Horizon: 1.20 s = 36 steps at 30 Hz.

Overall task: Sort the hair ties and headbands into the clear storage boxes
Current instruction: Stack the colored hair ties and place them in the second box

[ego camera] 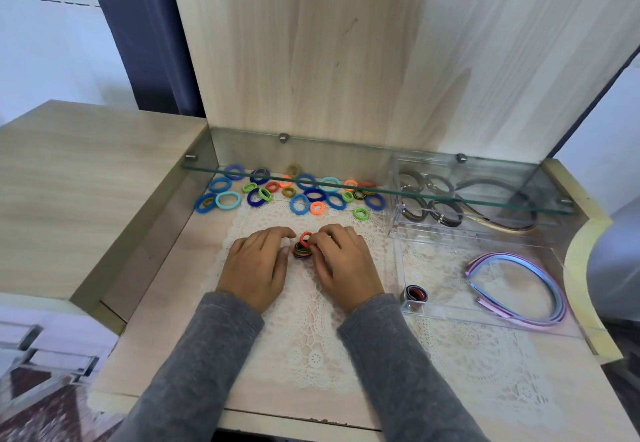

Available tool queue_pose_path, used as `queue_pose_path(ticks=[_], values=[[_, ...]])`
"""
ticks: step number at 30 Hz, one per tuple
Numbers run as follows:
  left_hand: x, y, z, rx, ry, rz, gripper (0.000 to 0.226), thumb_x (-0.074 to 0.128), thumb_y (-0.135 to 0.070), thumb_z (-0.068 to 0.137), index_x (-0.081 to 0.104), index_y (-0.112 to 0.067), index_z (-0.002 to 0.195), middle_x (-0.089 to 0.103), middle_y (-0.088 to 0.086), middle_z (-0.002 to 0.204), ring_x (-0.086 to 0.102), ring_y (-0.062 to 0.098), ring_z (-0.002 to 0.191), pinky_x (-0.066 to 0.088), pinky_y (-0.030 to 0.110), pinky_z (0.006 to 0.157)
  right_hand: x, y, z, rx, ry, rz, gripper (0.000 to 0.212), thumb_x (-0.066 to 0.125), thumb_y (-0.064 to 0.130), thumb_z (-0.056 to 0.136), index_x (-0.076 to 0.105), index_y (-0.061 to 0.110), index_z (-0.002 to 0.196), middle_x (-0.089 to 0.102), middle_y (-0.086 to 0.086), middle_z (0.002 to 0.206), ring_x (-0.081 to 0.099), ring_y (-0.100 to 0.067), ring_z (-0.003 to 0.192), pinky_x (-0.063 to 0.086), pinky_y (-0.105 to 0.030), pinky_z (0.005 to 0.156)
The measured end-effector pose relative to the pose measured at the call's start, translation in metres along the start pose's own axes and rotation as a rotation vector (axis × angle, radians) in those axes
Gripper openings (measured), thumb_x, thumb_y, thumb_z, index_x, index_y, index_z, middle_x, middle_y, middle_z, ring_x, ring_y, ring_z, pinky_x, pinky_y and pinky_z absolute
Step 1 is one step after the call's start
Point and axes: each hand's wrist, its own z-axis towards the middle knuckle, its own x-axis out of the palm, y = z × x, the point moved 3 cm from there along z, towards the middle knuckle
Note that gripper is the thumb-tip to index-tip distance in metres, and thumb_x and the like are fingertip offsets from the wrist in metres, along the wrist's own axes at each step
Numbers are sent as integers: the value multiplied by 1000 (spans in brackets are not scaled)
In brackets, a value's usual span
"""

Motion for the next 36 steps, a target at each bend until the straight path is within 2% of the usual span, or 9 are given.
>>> queue_pose_path(ticks=[8, 12, 18, 28, 33, 36], values=[[2, 1, 0, -35, 19, 2, 38, 51, -4, 85, 55, -19, 119, 61, -4, 121, 56, 17, 110, 41, 34, 93, 3, 2, 0, -42, 53, -21, 15, 51, 16, 90, 63, 12, 97, 60, -3, 98, 53, -21, 82, 45, -35, 68], [2, 1, 0, -45, 31, -16, 42, 53, 1, 83, 55, -19, 121, 60, -4, 123, 56, 17, 112, 39, 32, 95, 1, 3, -1, -28, 121, -38, 22, 46, 19, 87, 63, 16, 102, 58, 1, 100, 52, -19, 88, 42, -33, 72], [2, 1, 1, -46, 52, -21, 48, 50, 1, 83, 53, -20, 126, 57, -6, 128, 51, 13, 117, 32, 27, 99, 3, 3, -2, 33, 241, -23, 29, 51, 24, 80, 60, 22, 108, 53, 1, 106, 48, -17, 94, 42, -31, 78], [0, -1, 3, -46, 88, 17, 48, 49, -1, 83, 52, -23, 126, 57, -8, 127, 50, 13, 119, 32, 30, 102, 2, 6, 2, 36, 309, -7, 27, 52, 23, 81, 61, 20, 106, 55, 3, 100, 49, -17, 88, 42, -32, 74], [0, -6, 6, -21, 106, 60, 42, 48, -10, 87, 52, -25, 126, 57, -9, 127, 48, 12, 121, 29, 31, 103, -5, 7, 5, 17, 345, -36, 27, 54, 21, 83, 64, 19, 108, 58, 2, 100, 48, -19, 92, 40, -32, 80], [-5, -10, 4, 24, 66, 146, 41, 39, -20, 84, 58, -23, 121, 63, -6, 117, 56, 16, 113, 34, 34, 98, -8, 7, 4, 34, 383, -28, 26, 55, 22, 86, 63, 20, 110, 59, 3, 104, 47, -19, 96, 40, -33, 83]])
